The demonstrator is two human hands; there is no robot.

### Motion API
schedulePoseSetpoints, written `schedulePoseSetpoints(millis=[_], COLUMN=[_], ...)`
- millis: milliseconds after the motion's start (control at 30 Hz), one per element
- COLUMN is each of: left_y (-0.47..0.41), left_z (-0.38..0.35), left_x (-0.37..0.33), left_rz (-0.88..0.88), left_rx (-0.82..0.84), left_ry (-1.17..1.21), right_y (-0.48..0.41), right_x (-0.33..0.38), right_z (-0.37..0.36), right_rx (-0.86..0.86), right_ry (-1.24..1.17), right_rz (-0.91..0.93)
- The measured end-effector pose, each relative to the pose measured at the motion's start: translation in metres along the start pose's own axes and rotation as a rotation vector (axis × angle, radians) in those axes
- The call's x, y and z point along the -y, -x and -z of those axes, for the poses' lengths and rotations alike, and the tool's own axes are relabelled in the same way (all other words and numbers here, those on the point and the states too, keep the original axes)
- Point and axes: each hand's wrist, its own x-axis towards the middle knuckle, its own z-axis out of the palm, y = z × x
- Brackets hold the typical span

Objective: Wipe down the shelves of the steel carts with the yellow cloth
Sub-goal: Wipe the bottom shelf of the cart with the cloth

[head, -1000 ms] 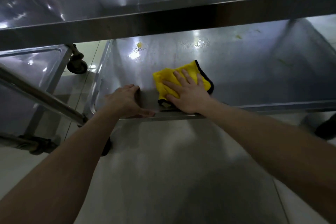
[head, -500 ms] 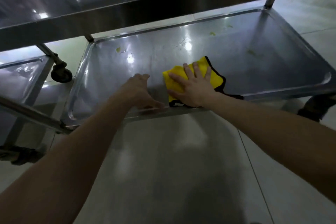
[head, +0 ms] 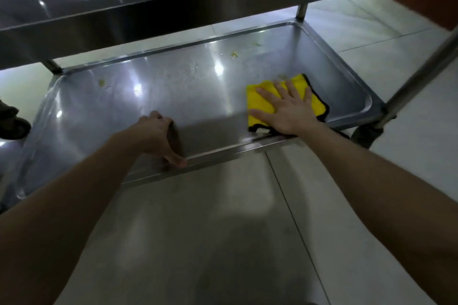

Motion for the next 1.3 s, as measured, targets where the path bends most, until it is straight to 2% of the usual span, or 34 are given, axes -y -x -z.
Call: schedulePoseSetpoints(millis=[67,133,233,300,467,567,700,900,967,1033,1133,1300], left_y=[-0.001,-0.004,-0.006,-0.007,-0.003,-0.005,-0.004,-0.002,0.000,0.002,0.004,0.001], left_z=[-0.002,-0.004,-0.008,-0.008,-0.007,-0.003,0.001,-0.001,-0.004,-0.008,-0.008,-0.004], left_x=[0.002,0.003,0.006,0.010,0.008,0.001,-0.003,0.000,0.003,0.004,0.004,-0.003], left_rz=[-0.008,-0.020,-0.034,-0.046,-0.056,-0.042,-0.025,-0.041,-0.058,-0.062,-0.059,-0.073], left_rx=[0.009,0.001,0.000,-0.005,-0.021,-0.006,0.020,0.012,-0.014,-0.037,-0.052,-0.024], left_ry=[0.003,0.001,-0.024,-0.036,-0.069,-0.069,-0.069,-0.048,-0.053,-0.057,-0.040,-0.053], right_y=[-0.004,-0.011,-0.026,-0.037,-0.044,-0.052,-0.067,-0.070,-0.064,-0.060,-0.051,-0.005], right_x=[-0.055,-0.080,-0.055,-0.005,0.147,0.167,0.106,-0.067,-0.090,-0.081,-0.015,0.130], right_z=[0.020,0.028,0.017,0.005,-0.028,-0.028,-0.012,0.029,0.032,0.027,0.009,-0.038], right_rx=[0.006,0.028,0.005,-0.009,0.047,0.099,0.056,-0.030,-0.026,-0.026,-0.036,0.010], right_ry=[-0.001,-0.004,0.037,0.049,0.088,0.103,0.061,-0.007,0.021,0.040,0.045,0.115], right_rz=[-0.150,-0.247,-0.290,-0.188,0.223,0.279,0.180,-0.262,-0.331,-0.342,-0.205,0.304])
